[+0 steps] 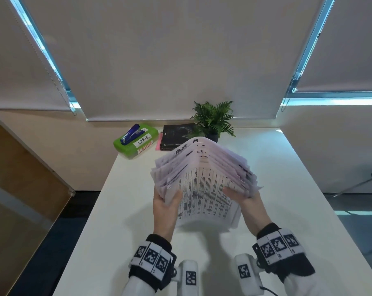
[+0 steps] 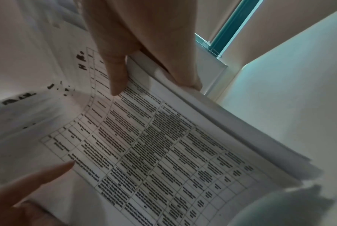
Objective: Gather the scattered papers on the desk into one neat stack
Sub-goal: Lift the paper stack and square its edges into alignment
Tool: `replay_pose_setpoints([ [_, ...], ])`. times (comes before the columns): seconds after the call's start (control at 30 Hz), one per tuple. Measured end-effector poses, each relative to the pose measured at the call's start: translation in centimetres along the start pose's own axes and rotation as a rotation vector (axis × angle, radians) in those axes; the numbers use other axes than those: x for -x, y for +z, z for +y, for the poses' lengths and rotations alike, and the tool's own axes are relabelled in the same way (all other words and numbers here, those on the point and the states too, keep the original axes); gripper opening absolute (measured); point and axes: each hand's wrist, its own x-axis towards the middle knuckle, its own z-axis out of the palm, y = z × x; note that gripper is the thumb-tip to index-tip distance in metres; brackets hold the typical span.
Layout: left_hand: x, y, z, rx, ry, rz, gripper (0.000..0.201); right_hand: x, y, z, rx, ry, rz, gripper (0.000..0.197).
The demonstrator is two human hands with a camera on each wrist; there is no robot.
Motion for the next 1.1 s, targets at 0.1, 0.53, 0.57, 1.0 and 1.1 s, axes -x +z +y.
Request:
replay_pose_setpoints([
  [0.1, -0.5, -0.5, 0.4, -0.029, 0.051, -0.055, 0.054, -0.2, -1.2, 0.1, 0.049, 0.029, -0.039, 0.058],
  [0.53, -2.9, -1.2, 0.7, -0.152, 0.086, -0.143, 0.05, -1.2, -1.2, 1.3, 0.02, 0.133, 0.034, 0.065],
  [0.57, -3.1, -1.3, 0.6, -0.15, 0.086, -0.126, 0.049, -1.2, -1.1, 1.3, 0.022, 0.131, 0.045, 0.061],
  [1.0, -0.4, 0.5, -0.2, -0.251, 0.233, 0.055, 0.04, -0.1, -0.1, 0.6, 0.051, -0.025, 0.052, 0.048],
  [1.1, -1.9, -1.1, -0.9, -0.286, 0.126, -0.016, 0.061, -0.5, -1.3, 0.6, 0.141, 0.037, 0.059, 0.064],
])
